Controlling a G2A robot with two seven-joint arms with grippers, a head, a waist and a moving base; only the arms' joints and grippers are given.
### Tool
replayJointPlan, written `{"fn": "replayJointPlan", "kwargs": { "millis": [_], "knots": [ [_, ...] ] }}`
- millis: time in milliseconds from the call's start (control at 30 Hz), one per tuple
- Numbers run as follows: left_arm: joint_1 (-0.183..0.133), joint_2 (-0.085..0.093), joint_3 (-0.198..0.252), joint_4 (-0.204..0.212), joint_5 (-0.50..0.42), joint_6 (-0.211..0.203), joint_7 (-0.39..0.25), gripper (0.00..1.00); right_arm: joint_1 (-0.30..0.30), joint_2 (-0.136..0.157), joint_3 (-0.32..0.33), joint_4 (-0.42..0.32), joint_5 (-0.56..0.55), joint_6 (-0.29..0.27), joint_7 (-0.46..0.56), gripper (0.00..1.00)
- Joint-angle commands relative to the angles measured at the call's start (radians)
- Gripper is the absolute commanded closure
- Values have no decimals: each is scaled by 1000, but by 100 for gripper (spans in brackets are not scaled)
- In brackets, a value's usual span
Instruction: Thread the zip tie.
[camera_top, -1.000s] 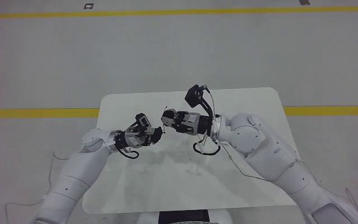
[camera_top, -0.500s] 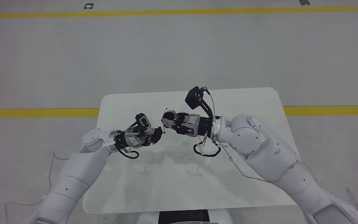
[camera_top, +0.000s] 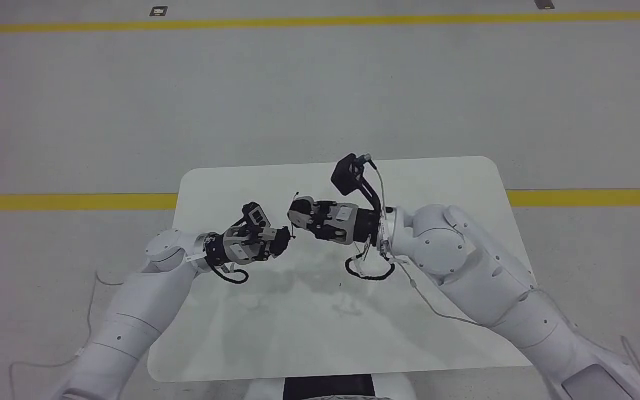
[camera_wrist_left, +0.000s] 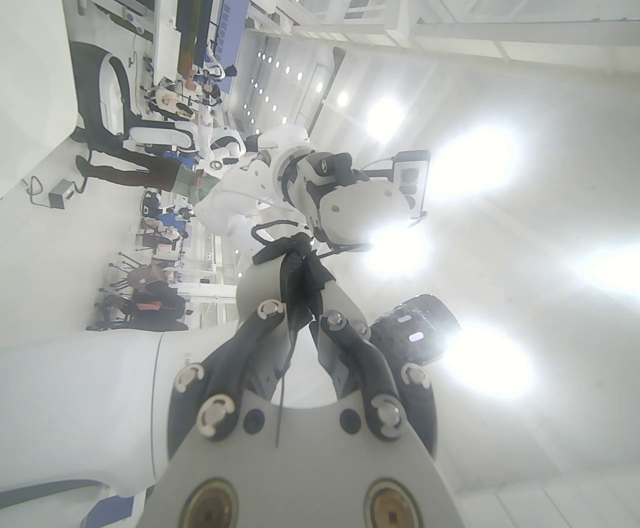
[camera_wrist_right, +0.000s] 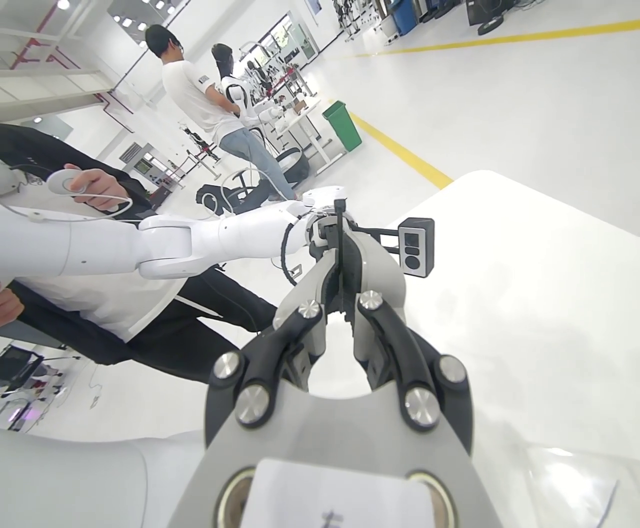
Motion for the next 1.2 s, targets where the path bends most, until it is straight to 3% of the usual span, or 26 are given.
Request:
{"fn": "replayJointPlan", "kwargs": {
  "millis": [0,1167],
  "knots": [
    [0,0,0,0,0,0,0,100,1,1,-3,3,0,0,0,100],
    [0,0,0,0,0,0,0,100,21,32,-67,-9,-27,0,-102,100]
  ]
}}
